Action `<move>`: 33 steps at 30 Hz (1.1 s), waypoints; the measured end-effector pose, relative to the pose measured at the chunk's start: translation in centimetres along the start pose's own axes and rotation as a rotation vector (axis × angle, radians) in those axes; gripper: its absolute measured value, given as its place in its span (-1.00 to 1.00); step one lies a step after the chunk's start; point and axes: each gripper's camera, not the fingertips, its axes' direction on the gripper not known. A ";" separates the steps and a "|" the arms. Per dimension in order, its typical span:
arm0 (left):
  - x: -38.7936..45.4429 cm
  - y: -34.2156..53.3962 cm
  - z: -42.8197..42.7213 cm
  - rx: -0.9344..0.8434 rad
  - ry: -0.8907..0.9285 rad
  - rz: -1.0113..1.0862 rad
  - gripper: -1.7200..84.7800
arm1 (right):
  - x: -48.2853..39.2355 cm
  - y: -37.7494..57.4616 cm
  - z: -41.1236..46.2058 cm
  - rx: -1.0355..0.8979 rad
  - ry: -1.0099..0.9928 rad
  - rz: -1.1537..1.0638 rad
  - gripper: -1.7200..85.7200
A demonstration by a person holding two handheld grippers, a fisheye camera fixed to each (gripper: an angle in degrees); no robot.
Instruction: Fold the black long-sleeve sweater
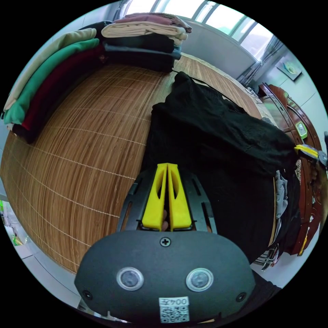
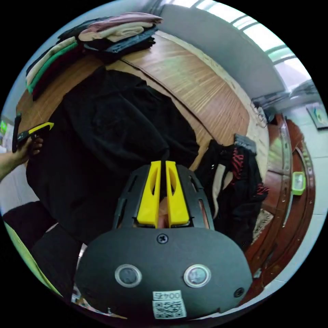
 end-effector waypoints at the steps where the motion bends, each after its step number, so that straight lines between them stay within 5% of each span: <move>1: 0.1 0.2 0.6 0.002 -0.004 0.003 -0.94 | 0.9 -0.4 2.6 -0.017 -0.065 0.043 -0.84; 5: 0.3 0.6 2.2 0.002 -0.009 0.007 -0.94 | 3.0 0.0 10.2 -0.123 -0.091 0.216 -0.81; 8: 0.2 0.7 3.5 -0.010 -0.009 -0.003 -0.94 | 4.3 1.7 8.4 -0.003 -0.165 0.384 -0.80; 17: 4.8 -9.2 3.9 0.175 0.037 0.094 -0.94 | 0.3 4.0 8.4 0.066 -0.267 0.364 -0.81; 22: 11.3 -18.2 12.3 0.151 -0.021 0.350 -0.94 | -0.8 3.2 10.2 0.059 -0.278 0.354 -0.81; 26: 7.1 -20.7 19.5 0.028 -0.237 0.178 -0.95 | -0.5 3.6 13.0 0.042 -0.287 0.378 -0.79; 29: 1.7 -20.8 21.7 0.038 -0.025 0.027 -0.95 | 0.2 4.5 13.5 0.070 -0.347 0.401 -0.81; 33: 1.4 -20.0 19.6 0.187 -0.037 0.004 -0.94 | 1.5 5.8 11.1 0.151 -0.313 0.428 -0.84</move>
